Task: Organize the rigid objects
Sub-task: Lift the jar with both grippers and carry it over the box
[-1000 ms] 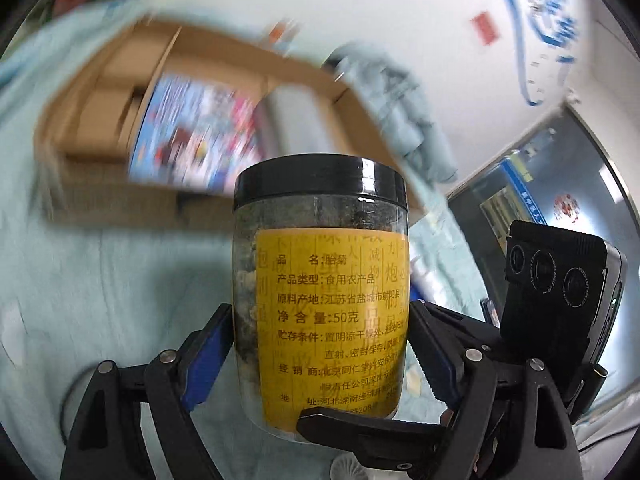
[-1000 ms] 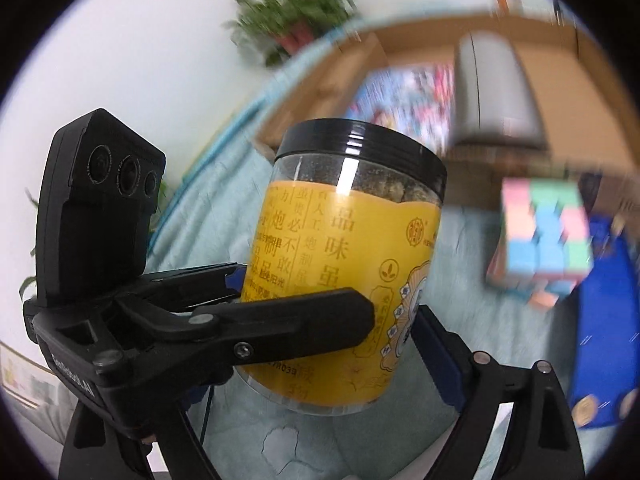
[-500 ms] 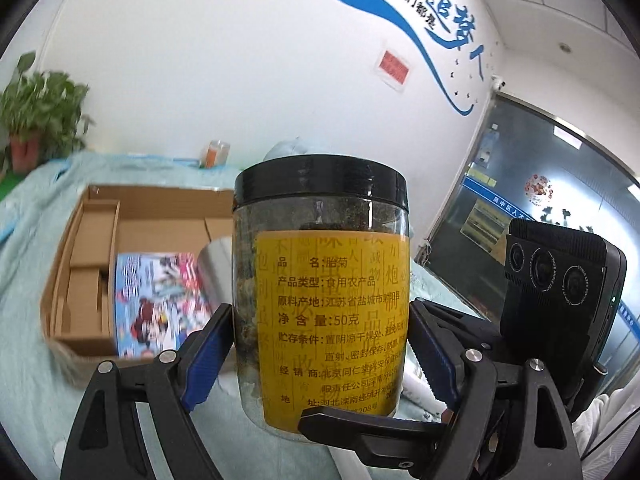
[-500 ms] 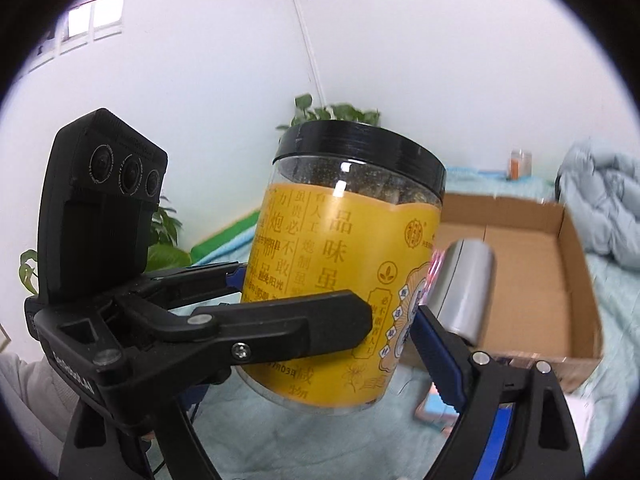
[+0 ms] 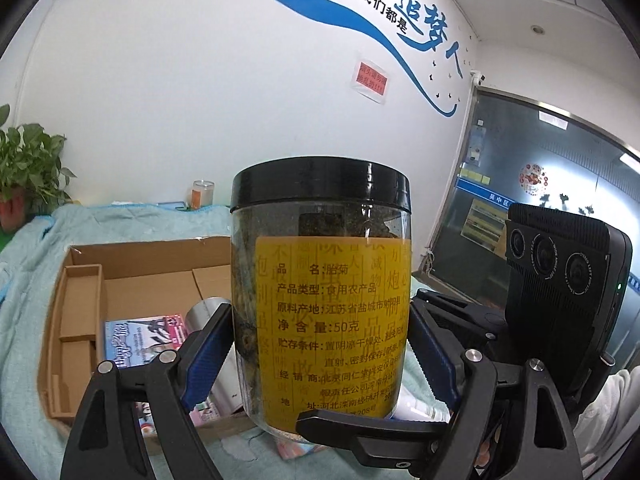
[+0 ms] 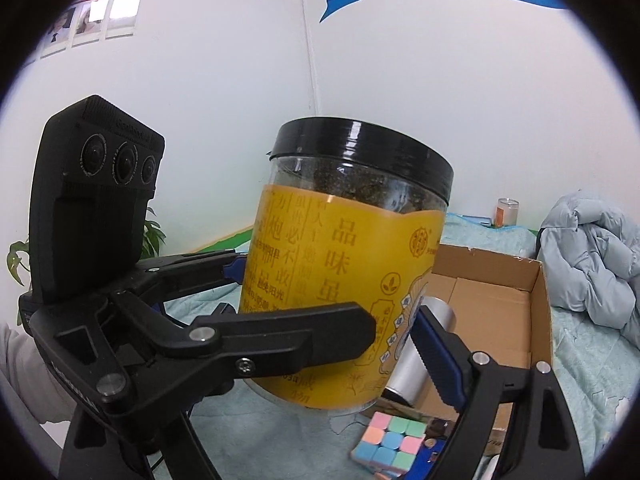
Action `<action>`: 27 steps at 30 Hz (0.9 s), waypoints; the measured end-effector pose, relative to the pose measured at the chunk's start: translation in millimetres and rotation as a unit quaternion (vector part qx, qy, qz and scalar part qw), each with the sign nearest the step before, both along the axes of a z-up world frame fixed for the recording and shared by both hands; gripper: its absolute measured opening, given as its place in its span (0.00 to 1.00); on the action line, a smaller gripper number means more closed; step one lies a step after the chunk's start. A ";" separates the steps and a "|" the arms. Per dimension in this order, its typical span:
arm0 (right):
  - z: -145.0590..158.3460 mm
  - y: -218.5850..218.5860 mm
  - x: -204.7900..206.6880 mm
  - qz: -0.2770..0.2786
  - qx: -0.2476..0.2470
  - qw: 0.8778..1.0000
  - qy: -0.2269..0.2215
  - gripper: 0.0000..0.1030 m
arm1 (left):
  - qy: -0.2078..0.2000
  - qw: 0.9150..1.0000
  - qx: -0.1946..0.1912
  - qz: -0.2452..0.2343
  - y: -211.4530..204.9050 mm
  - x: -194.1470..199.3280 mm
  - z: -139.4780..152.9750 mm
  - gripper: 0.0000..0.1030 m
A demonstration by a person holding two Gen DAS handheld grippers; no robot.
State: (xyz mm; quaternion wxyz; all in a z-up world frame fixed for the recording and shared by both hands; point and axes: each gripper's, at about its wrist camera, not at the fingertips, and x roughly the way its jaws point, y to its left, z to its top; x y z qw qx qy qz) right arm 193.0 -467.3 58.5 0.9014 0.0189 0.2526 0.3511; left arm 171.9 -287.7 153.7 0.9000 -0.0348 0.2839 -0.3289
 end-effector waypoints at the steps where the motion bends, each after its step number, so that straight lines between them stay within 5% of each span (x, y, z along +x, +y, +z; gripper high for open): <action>1: -0.1 -1.7 2.8 0.000 -0.001 1.000 0.004 0.86 | 0.003 1.000 -0.001 0.002 -3.3 2.4 -1.7 0.81; 8: -1.9 -10.5 12.6 0.010 -0.006 0.999 0.030 0.86 | 0.031 0.999 0.001 0.013 -24.1 28.2 -19.4 0.81; 14: -13.8 -15.9 33.7 0.032 -0.011 0.995 0.098 0.86 | 0.101 0.994 0.015 0.032 -33.8 75.0 -52.0 0.80; 21: -49.4 -25.0 70.1 0.061 0.005 0.977 0.206 0.86 | 0.221 0.974 0.000 0.050 -28.6 125.8 -109.0 0.80; 27: -71.4 -38.6 96.5 0.067 0.035 0.963 0.261 0.85 | 0.266 0.962 -0.012 0.056 -31.2 154.9 -136.3 0.80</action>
